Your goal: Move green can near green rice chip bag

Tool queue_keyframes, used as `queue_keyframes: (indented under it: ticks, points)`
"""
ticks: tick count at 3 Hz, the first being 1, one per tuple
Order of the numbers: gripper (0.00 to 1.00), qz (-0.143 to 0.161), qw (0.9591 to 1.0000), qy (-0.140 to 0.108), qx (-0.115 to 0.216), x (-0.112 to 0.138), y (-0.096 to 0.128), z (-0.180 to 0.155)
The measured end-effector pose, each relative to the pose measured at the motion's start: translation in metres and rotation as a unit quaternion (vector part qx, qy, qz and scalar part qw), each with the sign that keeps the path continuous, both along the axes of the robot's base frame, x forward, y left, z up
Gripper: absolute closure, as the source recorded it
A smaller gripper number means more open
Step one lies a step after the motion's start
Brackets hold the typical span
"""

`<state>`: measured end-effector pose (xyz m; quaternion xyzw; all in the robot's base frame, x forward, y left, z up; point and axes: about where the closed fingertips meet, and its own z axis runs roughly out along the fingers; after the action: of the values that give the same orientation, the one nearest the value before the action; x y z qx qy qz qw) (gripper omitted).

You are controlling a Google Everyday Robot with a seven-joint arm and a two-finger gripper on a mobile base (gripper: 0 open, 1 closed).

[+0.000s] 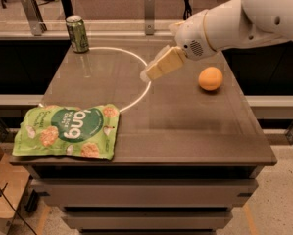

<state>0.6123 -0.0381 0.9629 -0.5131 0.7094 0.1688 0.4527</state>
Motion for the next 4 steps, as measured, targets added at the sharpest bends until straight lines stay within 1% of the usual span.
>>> queue_keyframes:
  ticks: [1, 2, 3, 4]
  points:
    - [0.00, -0.010, 0.9978, 0.003, 0.065, 0.035, 0.027, -0.014]
    - [0.00, -0.015, 0.9975, 0.001, 0.069, 0.039, 0.028, -0.016]
    - [0.00, -0.017, 0.9960, 0.006, 0.088, 0.042, 0.034, -0.019]
    - [0.00, -0.003, 0.9920, -0.005, 0.126, 0.060, 0.068, -0.016]
